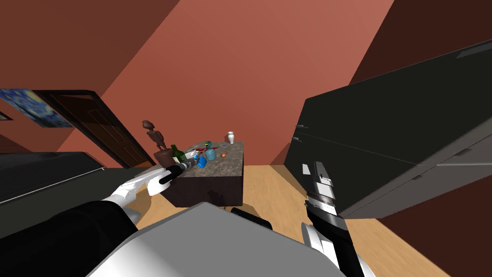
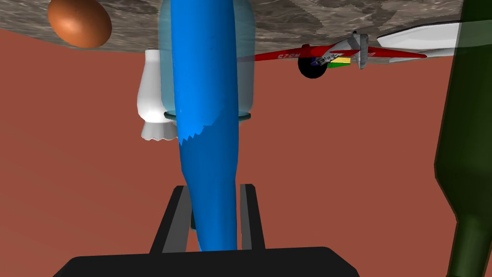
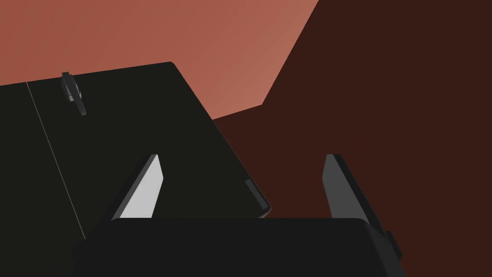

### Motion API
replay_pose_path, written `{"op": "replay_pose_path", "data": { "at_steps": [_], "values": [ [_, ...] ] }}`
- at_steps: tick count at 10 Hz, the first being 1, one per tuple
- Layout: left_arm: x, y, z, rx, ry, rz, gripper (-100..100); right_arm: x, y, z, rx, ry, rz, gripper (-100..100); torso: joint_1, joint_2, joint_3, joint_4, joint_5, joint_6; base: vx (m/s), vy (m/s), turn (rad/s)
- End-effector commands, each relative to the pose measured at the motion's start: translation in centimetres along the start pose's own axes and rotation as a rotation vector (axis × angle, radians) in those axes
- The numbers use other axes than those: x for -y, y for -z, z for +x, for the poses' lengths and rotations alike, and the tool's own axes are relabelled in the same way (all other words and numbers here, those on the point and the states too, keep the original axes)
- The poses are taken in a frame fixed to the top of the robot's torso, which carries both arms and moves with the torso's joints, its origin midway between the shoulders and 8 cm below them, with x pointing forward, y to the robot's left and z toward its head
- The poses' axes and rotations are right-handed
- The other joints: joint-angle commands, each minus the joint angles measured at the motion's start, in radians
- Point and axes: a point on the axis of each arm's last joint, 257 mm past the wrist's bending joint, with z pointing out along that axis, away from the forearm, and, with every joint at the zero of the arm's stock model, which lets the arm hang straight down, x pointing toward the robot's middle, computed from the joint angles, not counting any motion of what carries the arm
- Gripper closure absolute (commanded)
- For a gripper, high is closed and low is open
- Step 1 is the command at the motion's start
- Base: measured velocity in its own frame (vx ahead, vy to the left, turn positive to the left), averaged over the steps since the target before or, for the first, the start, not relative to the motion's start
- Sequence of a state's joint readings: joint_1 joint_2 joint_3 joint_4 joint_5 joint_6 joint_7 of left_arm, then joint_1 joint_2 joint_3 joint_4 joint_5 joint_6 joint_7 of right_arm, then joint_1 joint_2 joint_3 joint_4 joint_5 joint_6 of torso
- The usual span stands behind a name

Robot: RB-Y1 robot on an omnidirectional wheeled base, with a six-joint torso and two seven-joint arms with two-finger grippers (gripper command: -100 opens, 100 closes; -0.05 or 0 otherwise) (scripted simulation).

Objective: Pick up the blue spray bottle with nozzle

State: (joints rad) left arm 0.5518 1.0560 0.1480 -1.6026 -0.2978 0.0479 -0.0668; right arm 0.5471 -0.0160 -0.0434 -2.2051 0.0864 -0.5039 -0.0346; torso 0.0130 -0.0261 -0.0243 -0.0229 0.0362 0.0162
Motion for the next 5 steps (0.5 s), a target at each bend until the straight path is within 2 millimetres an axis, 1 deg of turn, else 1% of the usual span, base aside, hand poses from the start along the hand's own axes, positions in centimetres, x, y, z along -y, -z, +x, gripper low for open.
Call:
{"op": "replay_pose_path", "data": {
  "at_steps": [1,2,3,4,5],
  "values": [
    [1.3,0.6,0.4,-0.008,-0.004,0.027,100,0.0,0.0,0.0,0.0,0.0,0.0,0,0.0,0.0,0.0,0.0,0.0,0.0,0.012,-0.003,-0.022],
    [0.6,1.6,-1.0,0.012,-0.023,0.008,100,0.0,0.0,0.0,0.0,0.0,0.0,0,0.0,0.002,0.001,0.001,0.0,0.001,0.085,-0.005,0.143],
    [1.1,2.2,-1.1,0.012,-0.027,0.019,100,0.0,0.0,0.0,0.0,0.0,0.0,0,-0.001,0.0,0.001,0.001,-0.002,-0.002,0.114,-0.012,0.099],
    [1.7,2.9,-0.2,-0.008,-0.031,0.033,100,0.0,0.0,0.0,0.0,0.0,0.0,0,-0.001,-0.001,0.0,0.0,-0.002,0.0,0.068,-0.005,-0.011],
    [2.5,3.1,-0.2,-0.008,-0.031,0.047,100,0.0,0.0,0.0,0.0,0.0,0.0,0,-0.001,0.0,0.0,0.0,-0.001,0.001,0.018,0.003,-0.021]
  ]
}}
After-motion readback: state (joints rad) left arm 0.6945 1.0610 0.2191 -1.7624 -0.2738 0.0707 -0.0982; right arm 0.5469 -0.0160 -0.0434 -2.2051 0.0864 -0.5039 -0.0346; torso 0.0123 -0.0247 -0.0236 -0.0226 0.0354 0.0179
